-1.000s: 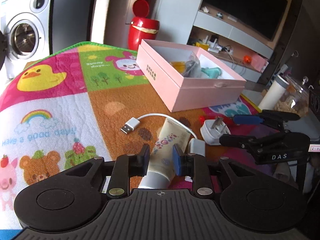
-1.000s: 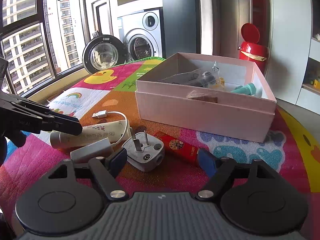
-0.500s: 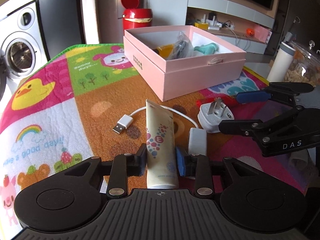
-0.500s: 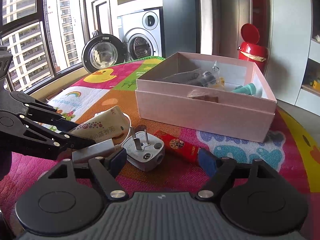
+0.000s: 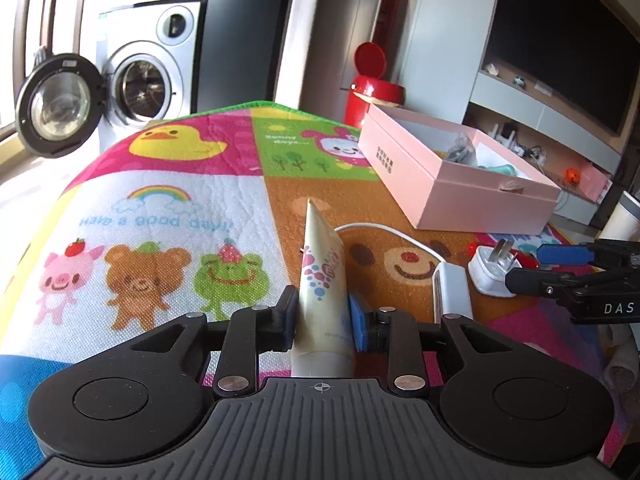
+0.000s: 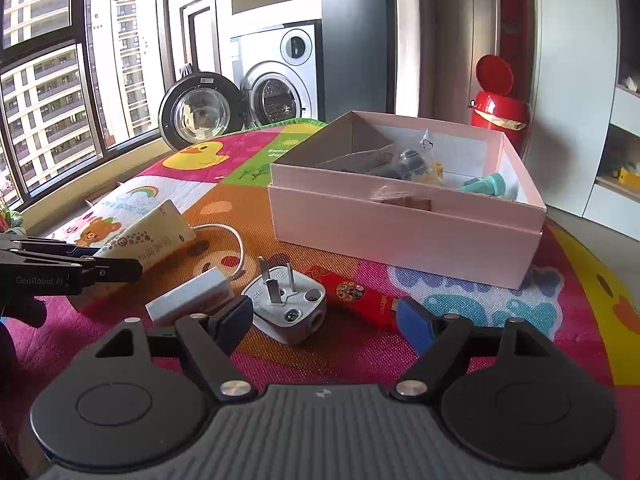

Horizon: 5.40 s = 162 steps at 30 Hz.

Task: Organize rigid objects

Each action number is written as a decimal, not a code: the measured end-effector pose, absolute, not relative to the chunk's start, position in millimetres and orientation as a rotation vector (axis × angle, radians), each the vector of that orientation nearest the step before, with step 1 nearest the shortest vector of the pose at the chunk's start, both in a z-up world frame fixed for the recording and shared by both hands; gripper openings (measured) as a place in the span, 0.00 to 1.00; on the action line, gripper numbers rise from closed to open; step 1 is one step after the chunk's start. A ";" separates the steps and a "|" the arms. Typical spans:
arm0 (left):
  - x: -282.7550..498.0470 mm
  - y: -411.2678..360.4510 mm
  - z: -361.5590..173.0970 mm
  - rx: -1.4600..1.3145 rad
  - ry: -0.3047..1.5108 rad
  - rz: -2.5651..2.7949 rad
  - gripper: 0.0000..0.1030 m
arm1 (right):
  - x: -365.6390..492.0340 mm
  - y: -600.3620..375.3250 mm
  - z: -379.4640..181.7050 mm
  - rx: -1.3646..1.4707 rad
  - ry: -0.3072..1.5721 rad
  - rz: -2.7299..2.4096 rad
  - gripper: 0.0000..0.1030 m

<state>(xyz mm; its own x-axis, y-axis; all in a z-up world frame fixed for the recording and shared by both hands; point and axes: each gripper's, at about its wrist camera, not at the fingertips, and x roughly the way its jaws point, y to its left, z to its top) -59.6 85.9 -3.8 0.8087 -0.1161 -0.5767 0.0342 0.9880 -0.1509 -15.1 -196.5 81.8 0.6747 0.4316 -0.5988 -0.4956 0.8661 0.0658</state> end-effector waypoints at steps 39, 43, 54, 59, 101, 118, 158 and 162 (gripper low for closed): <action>-83.7 89.8 -6.2 -0.244 0.612 -0.141 0.30 | -0.7 -122.4 94.4 -0.237 0.689 0.560 0.44; -81.6 89.3 0.2 -0.290 0.674 -0.127 0.29 | 22.1 -109.2 94.4 -0.198 0.734 0.594 0.49; -69.8 78.3 7.8 -0.200 0.765 -0.111 0.30 | 18.1 -112.7 92.8 -0.178 0.789 0.673 0.20; -85.0 67.8 10.8 -0.172 0.721 -0.210 0.29 | -9.3 -139.4 122.9 -0.172 0.692 0.655 0.20; -38.8 25.0 46.3 -0.149 0.677 -0.218 0.27 | 64.1 -259.8 226.1 -0.001 0.443 0.304 0.20; -40.8 23.6 32.7 -0.134 0.708 -0.168 0.27 | 22.1 -221.3 103.8 -0.256 0.662 0.335 0.46; -27.0 -17.3 29.4 -0.174 0.630 -0.046 0.27 | 8.4 -253.5 71.9 -0.072 0.716 0.409 0.42; -19.4 -39.1 21.1 -0.061 0.626 -0.045 0.28 | 13.7 -260.8 70.9 -0.015 0.727 0.406 0.49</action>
<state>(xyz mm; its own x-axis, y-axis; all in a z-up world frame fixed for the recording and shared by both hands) -19.4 -39.1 21.1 0.8095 -0.0606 -0.5840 0.0237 0.9972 -0.0706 13.7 -260.8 70.9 0.6732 0.3552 -0.6486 -0.3658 0.9222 0.1254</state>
